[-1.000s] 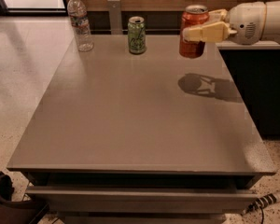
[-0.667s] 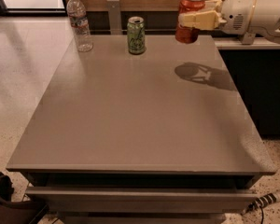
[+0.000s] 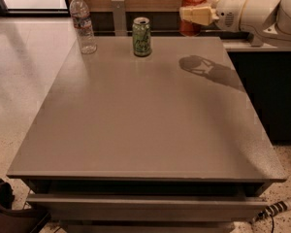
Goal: Move coke can near green can
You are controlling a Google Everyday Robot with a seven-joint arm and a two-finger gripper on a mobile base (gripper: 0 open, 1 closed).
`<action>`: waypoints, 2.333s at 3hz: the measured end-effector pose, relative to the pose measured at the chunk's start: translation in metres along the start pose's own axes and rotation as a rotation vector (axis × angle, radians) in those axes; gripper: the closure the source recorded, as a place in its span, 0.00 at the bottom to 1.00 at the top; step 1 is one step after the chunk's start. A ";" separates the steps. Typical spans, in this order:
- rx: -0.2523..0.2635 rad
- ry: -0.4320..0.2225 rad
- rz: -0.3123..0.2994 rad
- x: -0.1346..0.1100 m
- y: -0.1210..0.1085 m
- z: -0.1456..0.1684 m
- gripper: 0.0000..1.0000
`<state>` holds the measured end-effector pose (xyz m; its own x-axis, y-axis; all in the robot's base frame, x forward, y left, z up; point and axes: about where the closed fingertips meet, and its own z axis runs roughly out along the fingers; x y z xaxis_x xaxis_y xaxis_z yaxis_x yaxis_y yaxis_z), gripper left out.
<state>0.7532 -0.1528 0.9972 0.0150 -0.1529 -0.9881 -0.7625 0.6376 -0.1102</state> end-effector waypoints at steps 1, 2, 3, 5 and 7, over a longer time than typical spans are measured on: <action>-0.001 0.002 0.002 0.001 0.000 0.002 1.00; -0.011 0.025 0.028 0.016 0.000 0.019 1.00; -0.025 0.053 0.067 0.044 0.006 0.044 1.00; -0.034 0.068 0.135 0.102 0.030 0.074 1.00; -0.037 0.058 0.142 0.114 0.040 0.084 0.69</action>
Offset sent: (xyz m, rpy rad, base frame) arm 0.0246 0.0163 -0.0350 -0.0046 0.0778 -0.0001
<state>0.7782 -0.0812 0.8713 -0.1312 -0.1075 -0.9855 -0.7775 0.6280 0.0350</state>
